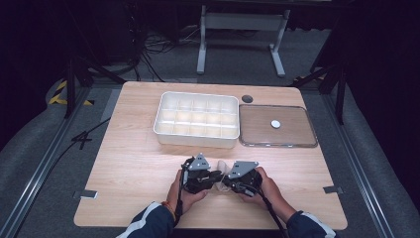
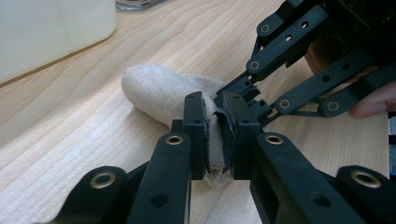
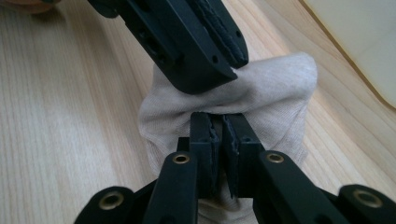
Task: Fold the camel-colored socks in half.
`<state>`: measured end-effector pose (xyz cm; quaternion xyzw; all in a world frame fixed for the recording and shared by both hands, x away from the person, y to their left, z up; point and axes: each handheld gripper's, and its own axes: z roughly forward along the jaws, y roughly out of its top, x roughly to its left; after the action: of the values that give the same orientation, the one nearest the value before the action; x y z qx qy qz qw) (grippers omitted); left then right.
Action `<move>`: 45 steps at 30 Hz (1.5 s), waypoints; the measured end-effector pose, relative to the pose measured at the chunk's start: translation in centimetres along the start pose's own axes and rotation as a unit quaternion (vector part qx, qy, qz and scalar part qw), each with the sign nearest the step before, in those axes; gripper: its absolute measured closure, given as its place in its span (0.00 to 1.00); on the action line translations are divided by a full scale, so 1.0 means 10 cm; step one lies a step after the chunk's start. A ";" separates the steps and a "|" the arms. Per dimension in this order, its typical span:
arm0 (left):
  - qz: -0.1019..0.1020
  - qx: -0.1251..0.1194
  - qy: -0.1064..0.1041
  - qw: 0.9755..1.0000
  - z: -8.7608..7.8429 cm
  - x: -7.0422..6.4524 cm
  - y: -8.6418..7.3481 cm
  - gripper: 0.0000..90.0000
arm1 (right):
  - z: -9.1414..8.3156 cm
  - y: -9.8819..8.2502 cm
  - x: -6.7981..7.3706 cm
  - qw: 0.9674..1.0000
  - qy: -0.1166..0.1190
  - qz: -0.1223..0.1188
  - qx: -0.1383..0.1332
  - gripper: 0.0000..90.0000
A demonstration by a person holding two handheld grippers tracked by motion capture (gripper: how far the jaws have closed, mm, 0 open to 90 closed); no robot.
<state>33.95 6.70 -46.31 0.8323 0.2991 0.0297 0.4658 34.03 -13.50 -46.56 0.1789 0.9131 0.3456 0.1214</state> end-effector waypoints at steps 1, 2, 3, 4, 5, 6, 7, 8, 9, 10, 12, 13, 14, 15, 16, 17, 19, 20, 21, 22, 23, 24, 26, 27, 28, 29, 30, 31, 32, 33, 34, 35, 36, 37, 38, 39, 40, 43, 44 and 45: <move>-0.001 0.000 0.001 1.000 -0.01 0.01 0.00 0.90 | 0.01 0.00 0.00 1.000 -0.001 0.000 -0.001 0.92; 0.000 0.002 0.004 1.000 -0.01 0.01 0.00 0.90 | 0.01 0.00 -0.01 1.000 -0.002 0.000 -0.003 0.91; 0.004 0.007 0.007 1.000 -0.02 0.02 0.00 0.90 | 0.02 0.00 -0.01 1.000 0.000 0.002 -0.008 0.90; 0.005 0.009 0.010 1.000 -0.03 0.02 0.00 0.91 | 0.00 -0.01 -0.02 1.000 0.003 0.001 -0.014 0.83; 0.004 0.004 0.009 1.000 -0.03 0.03 0.00 0.91 | -0.01 -0.02 -0.03 1.000 0.005 0.003 -0.017 0.77; 0.001 0.005 0.010 1.000 -0.04 0.03 0.00 0.91 | -0.03 -0.03 -0.05 1.000 0.003 0.009 -0.022 0.72; 0.003 0.007 0.012 1.000 -0.04 0.03 0.00 0.91 | -0.06 -0.04 -0.07 0.999 0.002 0.016 -0.028 0.71; 0.005 0.008 0.014 1.000 -0.05 0.03 0.00 0.91 | -0.09 -0.05 -0.09 0.999 -0.001 0.019 -0.034 0.71; 0.009 0.005 0.014 1.000 -0.05 0.04 0.00 0.91 | -0.14 -0.06 -0.11 0.999 -0.005 0.024 -0.042 0.70; 0.009 0.005 0.015 1.000 -0.06 0.04 0.00 0.91 | -0.18 -0.07 -0.14 0.999 -0.012 0.029 -0.045 0.72; 0.006 0.003 0.014 1.000 -0.05 0.05 0.00 0.91 | -0.24 -0.10 -0.19 0.998 -0.014 0.040 -0.042 0.76; 0.005 0.003 0.013 1.000 -0.05 0.05 0.00 0.91 | -0.24 -0.12 -0.20 0.998 -0.012 0.046 -0.033 0.78; 0.004 0.002 0.014 1.000 -0.04 0.04 0.00 0.91 | -0.21 -0.13 -0.20 0.999 -0.012 0.043 -0.022 0.78; 0.009 -0.001 0.014 1.000 -0.03 0.03 0.01 0.91 | -0.18 -0.14 -0.19 0.999 -0.014 0.040 -0.012 0.78; 0.012 -0.002 0.015 1.000 -0.03 0.01 0.02 0.90 | -0.14 -0.15 -0.18 0.999 -0.018 0.038 -0.008 0.79; 0.013 -0.004 0.018 1.000 -0.01 -0.02 0.02 0.90 | -0.13 -0.14 -0.17 0.999 -0.020 0.038 -0.008 0.80; 0.028 -0.001 0.023 0.999 0.00 -0.07 0.04 0.89 | -0.12 -0.14 -0.17 0.999 -0.024 0.039 -0.007 0.80; 0.032 -0.008 0.022 0.999 0.01 -0.09 0.05 0.89 | -0.12 -0.15 -0.17 0.999 -0.023 0.042 -0.009 0.81; 0.037 -0.004 0.023 0.999 0.02 -0.11 0.05 0.89 | -0.11 -0.15 -0.16 0.999 -0.025 0.043 -0.010 0.82; 0.040 -0.005 0.019 0.999 0.03 -0.12 0.06 0.89 | -0.10 -0.16 -0.15 0.998 -0.030 0.045 -0.010 0.83; 0.046 -0.001 0.018 0.999 0.04 -0.13 0.06 0.89 | -0.09 -0.16 -0.14 0.998 -0.034 0.044 -0.010 0.83; 0.051 0.000 0.017 0.999 0.06 -0.15 0.05 0.89 | -0.08 -0.15 -0.14 0.998 -0.035 0.043 -0.011 0.84; 0.065 0.007 0.022 0.998 0.08 -0.18 0.06 0.88 | -0.07 -0.15 -0.13 0.998 -0.037 0.045 -0.012 0.84; 0.070 0.008 0.020 0.997 0.10 -0.20 0.05 0.88 | -0.07 -0.16 -0.13 0.998 -0.038 0.047 -0.014 0.84; 0.076 0.011 0.020 0.997 0.12 -0.22 0.05 0.88 | -0.07 -0.17 -0.13 0.998 -0.038 0.049 -0.016 0.84; 0.077 0.012 0.020 0.997 0.13 -0.23 0.05 0.88 | -0.07 -0.18 -0.14 0.998 -0.034 0.054 -0.019 0.83; 0.078 0.015 0.021 0.997 0.15 -0.24 0.05 0.88 | -0.07 -0.19 -0.15 0.998 -0.032 0.057 -0.023 0.82; 0.080 0.018 0.020 0.996 0.16 -0.25 0.04 0.88 | -0.08 -0.21 -0.16 0.997 -0.031 0.061 -0.026 0.79; 0.080 0.017 0.017 0.996 0.17 -0.24 0.04 0.88 | -0.09 -0.21 -0.17 0.997 -0.033 0.065 -0.025 0.75; 0.079 0.018 0.017 0.997 0.18 -0.25 0.04 0.88 | -0.11 -0.22 -0.19 0.997 -0.031 0.064 -0.023 0.74; 0.077 0.018 0.015 0.997 0.19 -0.25 0.03 0.88 | -0.13 -0.24 -0.21 0.998 -0.027 0.058 -0.022 0.74; 0.083 0.022 0.017 0.996 0.20 -0.24 0.03 0.88 | -0.16 -0.25 -0.21 0.998 -0.025 0.056 -0.020 0.76; 0.083 0.025 0.016 0.996 0.21 -0.25 0.02 0.88 | -0.19 -0.27 -0.23 0.998 -0.022 0.052 -0.016 0.77; 0.083 0.025 0.017 0.996 0.22 -0.25 0.02 0.88 | -0.22 -0.29 -0.23 0.998 -0.017 0.051 -0.016 0.77; 0.088 0.026 0.018 0.996 0.23 -0.26 0.02 0.88 | -0.22 -0.31 -0.24 0.998 -0.013 0.054 -0.016 0.79; 0.088 0.026 0.018 0.996 0.23 -0.26 0.02 0.88 | -0.22 -0.31 -0.24 0.998 -0.013 0.054 -0.016 0.79; 0.092 0.025 0.022 0.995 0.24 -0.28 0.02 0.88 | -0.22 -0.33 -0.25 0.998 -0.012 0.060 -0.016 0.81; 0.092 0.020 0.015 0.995 0.25 -0.30 0.03 0.87 | -0.18 -0.33 -0.25 0.998 -0.003 0.067 -0.019 0.89; 0.093 0.018 0.011 0.995 0.25 -0.31 0.03 0.87 | -0.18 -0.32 -0.24 0.998 -0.003 0.066 -0.018 0.90; 0.093 0.018 0.011 0.995 0.25 -0.31 0.03 0.87 | -0.18 -0.32 -0.24 0.998 -0.003 0.066 -0.018 0.90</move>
<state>32.34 3.03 -46.80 0.8645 0.2262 0.0768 0.4423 34.84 -17.80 -47.22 0.2377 0.8925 0.3688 0.1041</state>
